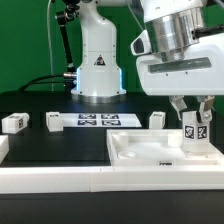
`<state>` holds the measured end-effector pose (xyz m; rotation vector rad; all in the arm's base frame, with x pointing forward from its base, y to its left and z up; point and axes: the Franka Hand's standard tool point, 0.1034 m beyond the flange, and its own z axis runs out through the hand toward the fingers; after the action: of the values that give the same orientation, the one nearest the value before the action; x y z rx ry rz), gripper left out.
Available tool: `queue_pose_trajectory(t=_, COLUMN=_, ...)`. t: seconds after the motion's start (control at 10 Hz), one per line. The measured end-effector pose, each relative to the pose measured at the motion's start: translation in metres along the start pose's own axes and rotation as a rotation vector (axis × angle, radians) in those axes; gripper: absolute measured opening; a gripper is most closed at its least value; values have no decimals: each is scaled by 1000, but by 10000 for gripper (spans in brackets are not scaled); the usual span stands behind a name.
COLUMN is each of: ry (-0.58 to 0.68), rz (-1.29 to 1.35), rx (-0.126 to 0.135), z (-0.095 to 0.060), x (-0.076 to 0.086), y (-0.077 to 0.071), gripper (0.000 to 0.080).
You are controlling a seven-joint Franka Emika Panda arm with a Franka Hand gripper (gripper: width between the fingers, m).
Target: Assemble square table
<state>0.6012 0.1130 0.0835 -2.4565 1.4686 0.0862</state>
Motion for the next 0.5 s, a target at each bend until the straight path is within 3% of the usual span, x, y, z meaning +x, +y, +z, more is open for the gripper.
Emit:
queue_pose_trajectory(t=0.1, ry=-2, rz=-38, rx=-4, z=0, x=-1, y=0, gripper=368)
queue_pose_trajectory(t=0.2, ry=-14, rz=-73, rx=-14, z=-1, x=-4, y=-2, gripper=563)
queue_pose_trajectory(t=0.3, ry=-21, rz=-144, rx=-22, z=-1, x=-7, y=-4, gripper=563)
queue_pose_trajectory(t=0.4, ry=-15, rz=-291, rx=-30, z=-2, x=-9, y=-7, gripper=634)
queue_pose_trajectory(t=0.5, ry=-18, rz=-371, rx=-29, z=-1, x=-8, y=-7, gripper=645)
